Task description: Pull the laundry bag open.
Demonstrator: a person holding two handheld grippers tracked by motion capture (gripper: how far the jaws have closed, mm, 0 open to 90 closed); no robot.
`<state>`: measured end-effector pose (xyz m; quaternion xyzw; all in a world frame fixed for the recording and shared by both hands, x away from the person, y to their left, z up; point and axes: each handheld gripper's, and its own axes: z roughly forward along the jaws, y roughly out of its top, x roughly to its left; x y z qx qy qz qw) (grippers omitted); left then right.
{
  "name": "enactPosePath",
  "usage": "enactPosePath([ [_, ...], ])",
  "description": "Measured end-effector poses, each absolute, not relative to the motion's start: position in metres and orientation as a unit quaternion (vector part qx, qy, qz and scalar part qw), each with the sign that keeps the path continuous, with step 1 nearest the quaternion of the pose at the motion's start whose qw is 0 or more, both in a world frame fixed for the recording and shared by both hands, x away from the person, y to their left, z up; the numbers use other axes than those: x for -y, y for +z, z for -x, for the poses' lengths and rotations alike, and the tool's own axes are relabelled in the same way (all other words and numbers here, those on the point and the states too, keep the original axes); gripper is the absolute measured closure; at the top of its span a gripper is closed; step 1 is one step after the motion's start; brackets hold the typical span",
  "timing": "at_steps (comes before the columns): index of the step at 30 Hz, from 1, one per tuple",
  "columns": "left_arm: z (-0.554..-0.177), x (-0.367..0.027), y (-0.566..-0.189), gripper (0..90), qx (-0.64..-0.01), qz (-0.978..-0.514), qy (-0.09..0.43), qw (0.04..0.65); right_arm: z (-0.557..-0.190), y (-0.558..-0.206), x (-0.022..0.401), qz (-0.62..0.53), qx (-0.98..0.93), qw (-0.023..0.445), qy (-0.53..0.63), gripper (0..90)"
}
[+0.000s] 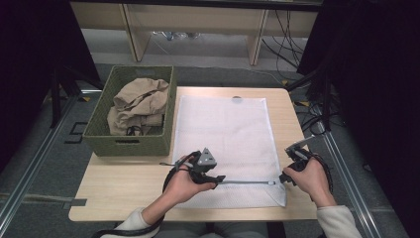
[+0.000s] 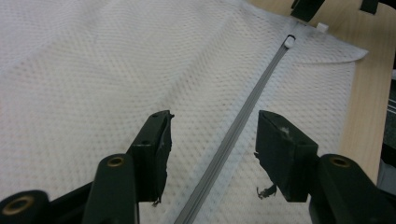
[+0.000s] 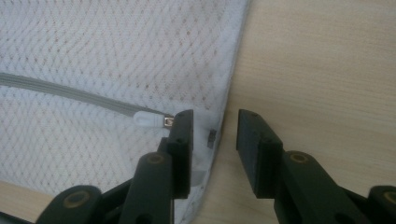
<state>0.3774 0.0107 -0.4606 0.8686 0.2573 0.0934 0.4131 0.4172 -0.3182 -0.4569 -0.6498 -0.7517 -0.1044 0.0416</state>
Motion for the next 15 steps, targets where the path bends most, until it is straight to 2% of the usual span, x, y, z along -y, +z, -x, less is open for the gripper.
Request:
enactPosePath([
  [12,-0.379,0.021,-0.466,46.3,-0.228,-0.881,0.070,0.408,-0.419,-0.469,0.309,0.640,0.762,0.048,-0.081,67.3],
  [14,-0.379,0.029,-0.466,46.3,-0.223,-0.884,0.068,0.406,-0.420,-0.472,0.310,0.617,0.781,0.029,-0.091,67.9],
  [15,-0.379,0.031,-0.466,46.3,-0.221,-0.884,0.066,0.408,-0.420,-0.470,0.308,0.624,0.776,0.039,-0.081,69.0],
])
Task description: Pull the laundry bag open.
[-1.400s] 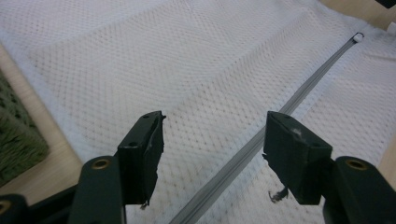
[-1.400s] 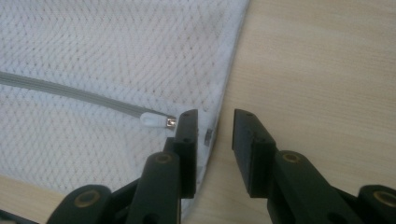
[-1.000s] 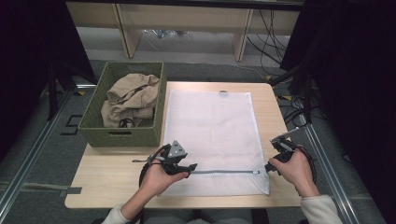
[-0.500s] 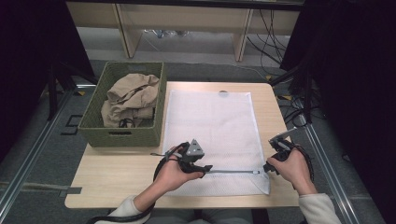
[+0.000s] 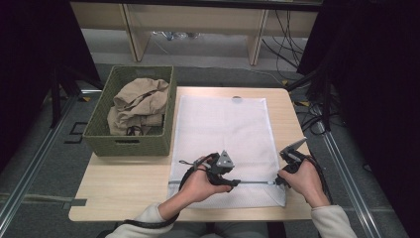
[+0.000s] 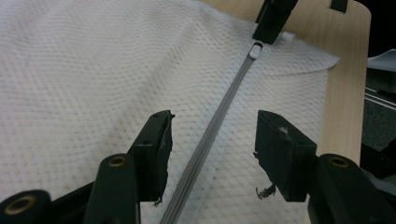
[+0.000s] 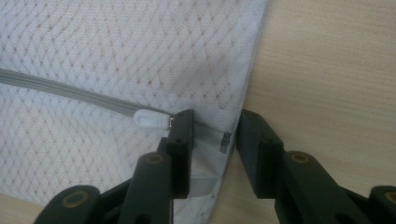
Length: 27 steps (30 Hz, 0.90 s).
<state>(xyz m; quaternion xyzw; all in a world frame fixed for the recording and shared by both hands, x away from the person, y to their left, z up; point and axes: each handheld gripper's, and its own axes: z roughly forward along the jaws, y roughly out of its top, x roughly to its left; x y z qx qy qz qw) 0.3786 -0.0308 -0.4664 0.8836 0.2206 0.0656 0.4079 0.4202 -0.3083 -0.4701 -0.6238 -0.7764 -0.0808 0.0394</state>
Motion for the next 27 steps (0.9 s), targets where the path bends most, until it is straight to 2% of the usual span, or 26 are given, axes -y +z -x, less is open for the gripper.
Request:
enactPosePath([
  [2,-0.379,0.036,-0.468,46.3,-0.219,-0.884,0.062,0.408,-0.419,-0.468,0.304,0.646,0.759,0.047,-0.069,71.1],
  [5,-0.380,0.039,-0.469,46.4,-0.211,-0.889,0.062,0.402,-0.419,-0.472,0.303,0.617,0.783,0.013,-0.077,77.8],
  [9,-0.378,0.047,-0.474,45.9,-0.216,-0.885,0.051,0.409,-0.419,-0.471,0.298,0.610,0.789,0.015,-0.070,83.0],
  [10,-0.378,0.051,-0.475,45.6,-0.212,-0.888,0.047,0.406,-0.420,-0.470,0.298,0.614,0.786,0.029,-0.063,85.4],
  [12,-0.377,0.053,-0.475,45.5,-0.212,-0.887,0.045,0.407,-0.418,-0.469,0.294,0.632,0.772,0.025,-0.058,85.6],
  [13,-0.379,0.053,-0.474,45.6,-0.193,-0.896,0.049,0.398,-0.419,-0.471,0.297,0.606,0.793,0.015,-0.069,85.8],
  [14,-0.378,0.058,-0.476,46.0,-0.212,-0.884,0.043,0.415,-0.417,-0.468,0.292,0.630,0.774,0.027,-0.054,85.9],
  [19,-0.379,0.062,-0.476,49.8,-0.201,-0.886,0.046,0.416,-0.419,-0.470,0.300,0.606,0.791,0.021,-0.082,86.1],
  [23,-0.382,0.066,-0.477,53.6,-0.190,-0.887,0.049,0.417,-0.416,-0.462,0.298,0.618,0.782,0.026,-0.074,86.2],
  [27,-0.383,0.074,-0.479,57.7,-0.181,-0.887,0.044,0.422,-0.414,-0.452,0.297,0.603,0.792,0.009,-0.094,86.3],
])
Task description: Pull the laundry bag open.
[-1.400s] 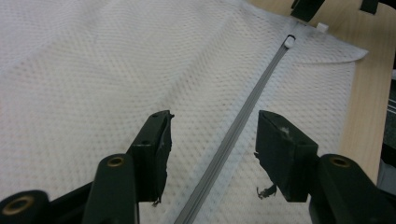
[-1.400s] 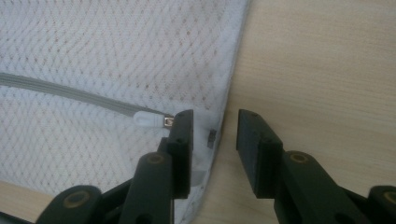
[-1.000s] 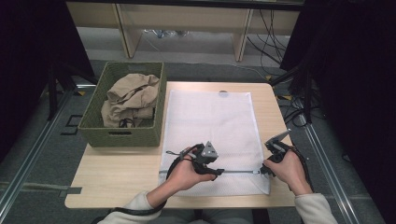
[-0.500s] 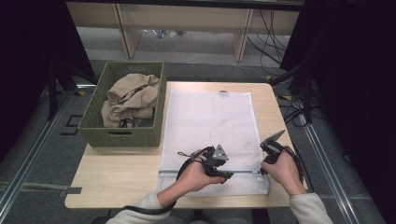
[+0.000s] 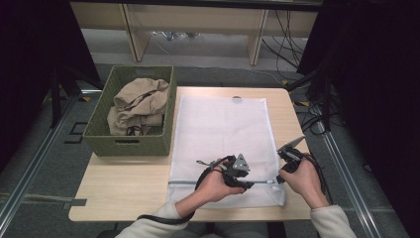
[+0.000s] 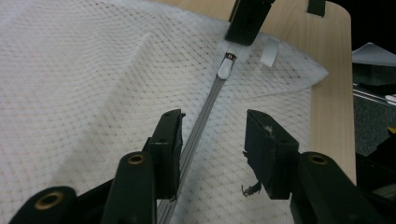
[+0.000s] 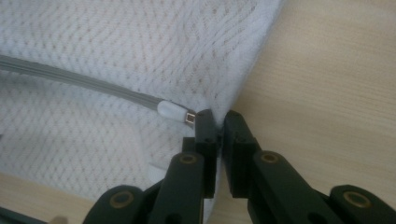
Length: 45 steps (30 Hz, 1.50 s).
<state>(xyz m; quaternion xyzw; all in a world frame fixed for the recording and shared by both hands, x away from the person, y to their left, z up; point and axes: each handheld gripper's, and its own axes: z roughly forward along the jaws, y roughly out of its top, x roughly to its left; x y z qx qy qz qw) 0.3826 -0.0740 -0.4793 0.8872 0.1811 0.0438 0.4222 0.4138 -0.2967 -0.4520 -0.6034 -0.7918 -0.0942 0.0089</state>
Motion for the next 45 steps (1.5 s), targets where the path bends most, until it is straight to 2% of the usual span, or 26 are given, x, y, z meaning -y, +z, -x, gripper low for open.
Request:
enactPosePath([
  [10,-0.388,0.103,-0.482,66.0,-0.155,-0.892,0.036,0.424,-0.408,-0.432,0.292,0.595,0.795,-0.002,-0.116,86.3],
  [11,-0.388,0.106,-0.483,66.3,-0.158,-0.891,0.033,0.425,-0.407,-0.432,0.292,0.594,0.796,-0.007,-0.120,86.3],
  [12,-0.388,0.106,-0.483,66.4,-0.158,-0.891,0.033,0.425,-0.406,-0.428,0.289,0.613,0.783,0.008,-0.110,86.3],
  [17,-0.395,0.120,-0.489,67.8,-0.152,-0.896,0.031,0.416,-0.405,-0.428,0.290,0.596,0.794,-0.002,-0.117,86.2],
  [22,-0.397,0.126,-0.490,68.9,-0.154,-0.896,0.024,0.416,-0.402,-0.423,0.286,0.608,0.785,0.003,-0.118,86.3],
  [24,-0.398,0.127,-0.489,71.0,-0.160,-0.894,0.020,0.418,-0.403,-0.423,0.288,0.588,0.798,-0.011,-0.133,86.2],
  [31,-0.397,0.128,-0.483,75.9,-0.158,-0.885,0.003,0.438,-0.402,-0.420,0.287,0.597,0.791,-0.014,-0.135,86.3],
  [36,-0.398,0.129,-0.484,76.6,-0.179,-0.879,-0.014,0.441,-0.402,-0.420,0.288,0.586,0.798,-0.018,-0.138,86.2],
  [37,-0.400,0.130,-0.487,76.8,-0.184,-0.877,-0.016,0.444,-0.401,-0.417,0.285,0.598,0.792,-0.007,-0.127,86.2],
  [38,-0.400,0.130,-0.488,77.6,-0.188,-0.877,-0.017,0.442,-0.402,-0.419,0.287,0.586,0.799,-0.019,-0.131,86.2],
  [45,-0.402,0.130,-0.488,82.5,-0.203,-0.875,-0.022,0.439,-0.401,-0.420,0.286,0.585,0.799,-0.018,-0.138,86.2],
])
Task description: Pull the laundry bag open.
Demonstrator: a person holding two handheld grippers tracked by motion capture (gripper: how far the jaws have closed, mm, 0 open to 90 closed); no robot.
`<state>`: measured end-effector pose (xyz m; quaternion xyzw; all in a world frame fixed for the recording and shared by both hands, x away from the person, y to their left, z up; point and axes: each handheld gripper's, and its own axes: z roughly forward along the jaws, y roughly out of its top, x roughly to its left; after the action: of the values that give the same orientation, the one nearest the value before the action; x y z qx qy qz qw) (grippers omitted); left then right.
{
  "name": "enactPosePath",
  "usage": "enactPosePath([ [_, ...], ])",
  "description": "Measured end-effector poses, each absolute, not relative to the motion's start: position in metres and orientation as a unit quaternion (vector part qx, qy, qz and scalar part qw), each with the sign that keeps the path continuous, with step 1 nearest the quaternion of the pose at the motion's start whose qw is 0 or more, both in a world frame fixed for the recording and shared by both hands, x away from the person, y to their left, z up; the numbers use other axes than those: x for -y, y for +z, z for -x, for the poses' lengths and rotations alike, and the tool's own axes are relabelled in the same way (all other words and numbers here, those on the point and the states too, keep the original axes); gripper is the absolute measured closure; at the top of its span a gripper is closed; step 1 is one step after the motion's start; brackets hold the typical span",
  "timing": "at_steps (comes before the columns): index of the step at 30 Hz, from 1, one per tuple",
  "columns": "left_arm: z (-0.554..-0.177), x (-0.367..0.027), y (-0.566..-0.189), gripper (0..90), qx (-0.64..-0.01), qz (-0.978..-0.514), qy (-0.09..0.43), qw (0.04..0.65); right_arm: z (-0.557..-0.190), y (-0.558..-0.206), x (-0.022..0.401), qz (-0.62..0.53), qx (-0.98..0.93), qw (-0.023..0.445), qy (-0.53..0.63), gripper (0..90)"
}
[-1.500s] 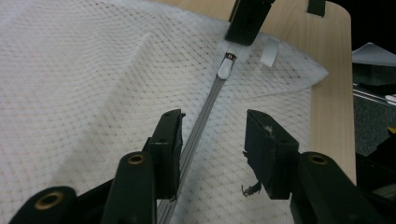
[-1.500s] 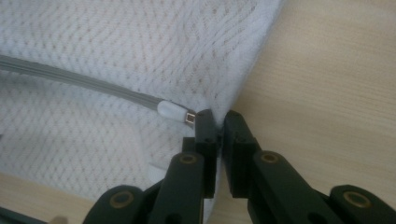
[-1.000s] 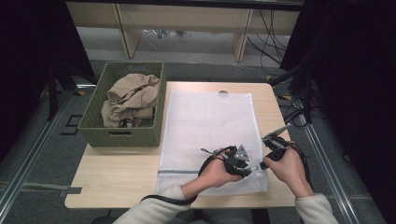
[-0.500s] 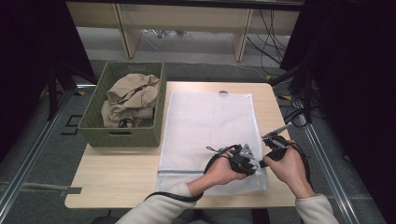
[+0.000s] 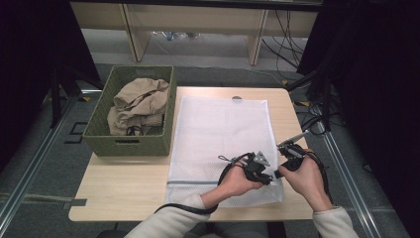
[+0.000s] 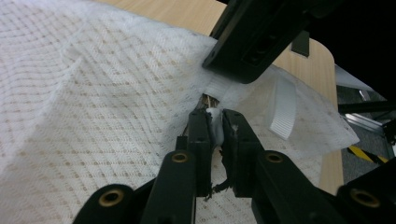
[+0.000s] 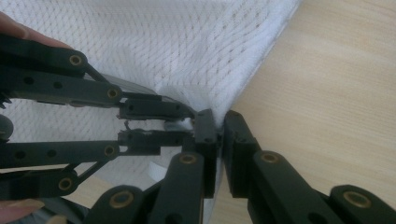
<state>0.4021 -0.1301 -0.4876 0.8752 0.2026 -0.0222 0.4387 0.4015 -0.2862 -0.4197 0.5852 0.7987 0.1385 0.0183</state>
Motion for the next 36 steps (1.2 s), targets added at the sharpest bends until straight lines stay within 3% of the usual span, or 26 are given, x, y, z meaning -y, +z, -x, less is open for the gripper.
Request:
enactPosePath([
  [24,-0.395,0.124,-0.479,86.7,-0.216,-0.878,-0.025,0.426,-0.400,-0.417,0.287,-0.597,-0.790,0.008,0.139,86.6],
  [32,-0.395,0.118,-0.479,86.7,-0.217,-0.879,-0.025,0.424,-0.402,-0.421,0.290,-0.582,-0.800,0.026,0.145,86.5],
  [36,-0.394,0.115,-0.479,86.7,-0.215,-0.882,-0.018,0.419,-0.400,-0.418,0.287,-0.616,-0.778,0.008,0.122,86.5],
])
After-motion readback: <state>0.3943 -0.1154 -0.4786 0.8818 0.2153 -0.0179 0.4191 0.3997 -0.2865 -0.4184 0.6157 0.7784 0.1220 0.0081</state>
